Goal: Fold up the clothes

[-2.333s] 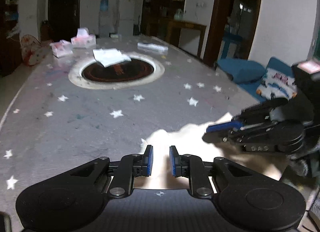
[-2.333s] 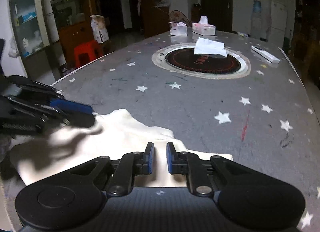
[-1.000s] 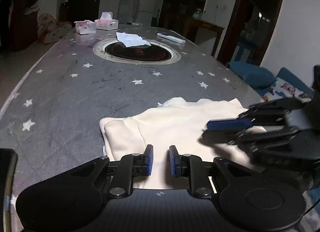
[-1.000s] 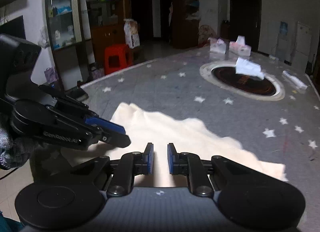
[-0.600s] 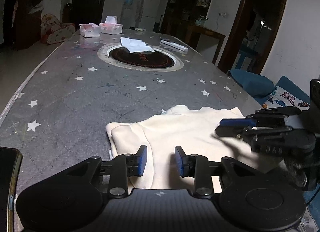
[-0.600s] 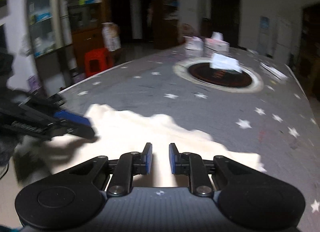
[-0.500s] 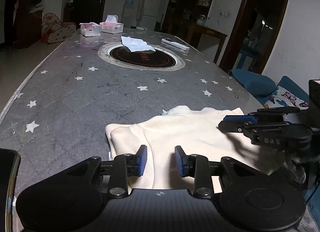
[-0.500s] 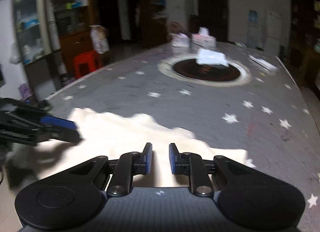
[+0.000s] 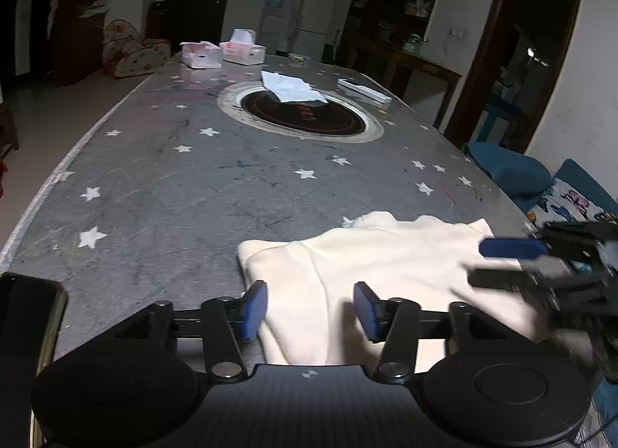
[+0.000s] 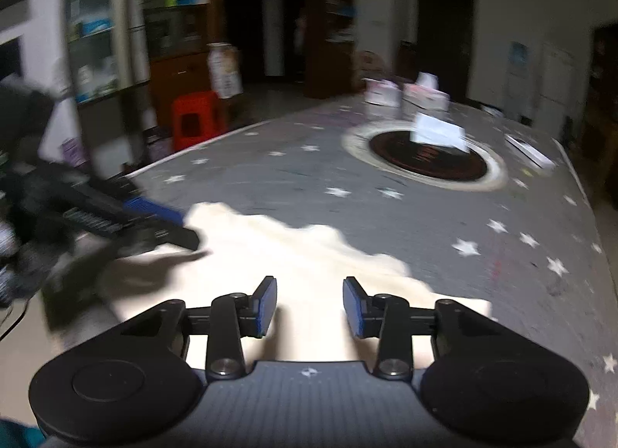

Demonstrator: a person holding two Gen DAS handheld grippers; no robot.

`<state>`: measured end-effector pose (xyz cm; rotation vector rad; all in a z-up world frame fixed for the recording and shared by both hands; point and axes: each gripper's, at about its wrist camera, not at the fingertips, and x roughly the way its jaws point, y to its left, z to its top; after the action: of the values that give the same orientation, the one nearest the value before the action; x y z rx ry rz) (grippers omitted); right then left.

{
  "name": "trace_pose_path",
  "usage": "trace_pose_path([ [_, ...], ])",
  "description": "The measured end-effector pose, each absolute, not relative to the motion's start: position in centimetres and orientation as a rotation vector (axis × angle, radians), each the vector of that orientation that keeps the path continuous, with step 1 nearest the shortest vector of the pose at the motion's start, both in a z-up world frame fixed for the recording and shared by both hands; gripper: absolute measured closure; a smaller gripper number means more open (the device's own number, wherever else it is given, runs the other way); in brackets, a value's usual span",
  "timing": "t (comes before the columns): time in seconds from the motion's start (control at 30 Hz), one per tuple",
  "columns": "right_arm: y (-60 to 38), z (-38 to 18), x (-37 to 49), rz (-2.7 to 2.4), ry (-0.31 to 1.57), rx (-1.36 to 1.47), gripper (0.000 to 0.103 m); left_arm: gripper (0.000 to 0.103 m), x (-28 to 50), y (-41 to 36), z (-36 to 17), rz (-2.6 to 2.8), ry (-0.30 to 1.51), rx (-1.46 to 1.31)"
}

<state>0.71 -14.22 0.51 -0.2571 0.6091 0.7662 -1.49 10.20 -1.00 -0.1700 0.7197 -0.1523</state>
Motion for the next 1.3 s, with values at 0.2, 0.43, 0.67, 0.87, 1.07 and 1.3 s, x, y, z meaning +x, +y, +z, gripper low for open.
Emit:
trace_pose_path([
  [0.2, -12.3, 0.3, -2.2, 0.853, 0.597, -0.313, 0.05, 0.035, -2.0, 10.3, -1.0, -0.14, 0.732, -0.177],
  [0.43, -12.4, -0.9, -2.9, 0.844, 0.625, -0.297, 0.045, 0.018, -2.4, 9.9, -1.0, -0.125, 0.741, -0.17],
  [0.67, -12.0, -0.9, -3.3, 0.854, 0.615, -0.307, 0.033, 0.003, -2.8, 9.8, -0.8, -0.104, 0.744, -0.167],
  [0.87, -10.5, -0.7, -4.1, 0.904, 0.595, -0.363, 0.033, 0.0, -3.1, 10.4, -0.7, -0.078, 0.749, -0.178],
  [1.07, -8.4, -0.6, -5.2, 0.969, 0.565, -0.446, 0.033, 0.0, -3.2, 11.8, -0.9, -0.033, 0.763, -0.211],
  [1.3, -5.7, -0.5, -6.3, 1.024, 0.534, -0.526, 0.04, 0.0, -3.5, 13.9, -0.8, 0.017, 0.765, -0.317],
])
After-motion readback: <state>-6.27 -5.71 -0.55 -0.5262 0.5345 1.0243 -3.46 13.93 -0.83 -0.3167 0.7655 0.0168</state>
